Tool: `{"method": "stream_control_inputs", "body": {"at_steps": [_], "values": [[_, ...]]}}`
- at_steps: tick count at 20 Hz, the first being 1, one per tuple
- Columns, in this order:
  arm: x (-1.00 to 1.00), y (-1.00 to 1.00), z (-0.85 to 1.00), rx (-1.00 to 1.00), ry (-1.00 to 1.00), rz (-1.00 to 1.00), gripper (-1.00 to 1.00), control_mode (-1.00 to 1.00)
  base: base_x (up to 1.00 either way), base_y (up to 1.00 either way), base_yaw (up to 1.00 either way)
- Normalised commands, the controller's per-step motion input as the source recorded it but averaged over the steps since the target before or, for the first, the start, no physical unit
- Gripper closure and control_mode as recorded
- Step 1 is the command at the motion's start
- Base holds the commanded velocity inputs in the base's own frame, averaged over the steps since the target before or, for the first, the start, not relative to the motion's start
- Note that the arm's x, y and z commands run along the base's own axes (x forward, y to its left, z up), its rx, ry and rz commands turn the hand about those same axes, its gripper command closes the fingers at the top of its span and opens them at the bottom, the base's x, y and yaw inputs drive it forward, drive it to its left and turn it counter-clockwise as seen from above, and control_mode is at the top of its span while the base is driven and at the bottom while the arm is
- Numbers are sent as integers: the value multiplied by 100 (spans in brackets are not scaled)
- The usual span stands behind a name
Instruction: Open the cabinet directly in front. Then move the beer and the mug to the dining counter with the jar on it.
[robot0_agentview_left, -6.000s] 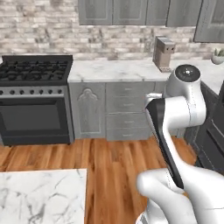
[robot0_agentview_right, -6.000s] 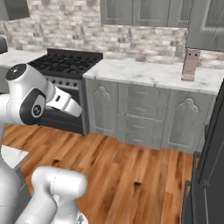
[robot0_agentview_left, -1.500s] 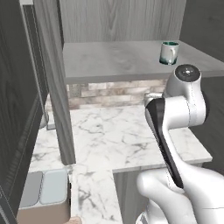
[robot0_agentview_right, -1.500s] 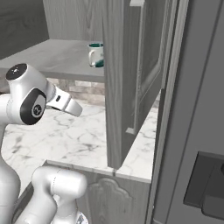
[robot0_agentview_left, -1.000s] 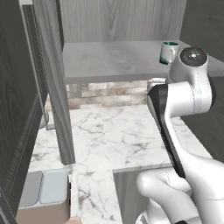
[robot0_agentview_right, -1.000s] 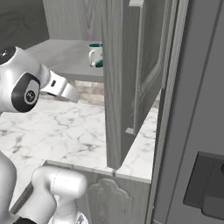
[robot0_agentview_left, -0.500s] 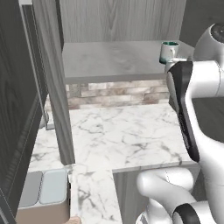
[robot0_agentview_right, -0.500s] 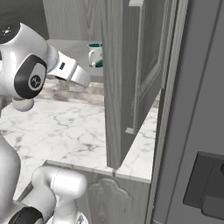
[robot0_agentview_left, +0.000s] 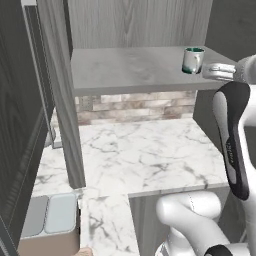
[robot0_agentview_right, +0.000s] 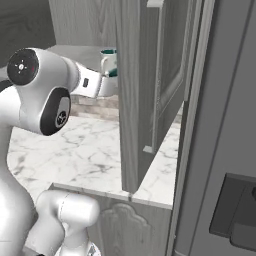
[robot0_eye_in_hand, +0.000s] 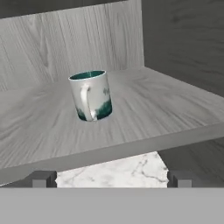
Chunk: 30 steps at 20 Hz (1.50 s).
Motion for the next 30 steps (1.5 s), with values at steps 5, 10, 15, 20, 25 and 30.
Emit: {"method": "stream_control_inputs", "body": {"at_steps": [5,10,15,20,25,30], "values": [[44,20,57,-5,2,0,-100,-100,0,0,0],[51,8,12,-4,1,0,-100,-100,0,0,0],[48,0,0,0,8,0,-100,-100,0,0,0],[38,0,-4,0,4,0,-100,-100,0,0,0],[19,0,-20,0,0,0,-100,-100,0,0,0],[15,0,-9,0,0,0,-100,-100,0,0,0]]}}
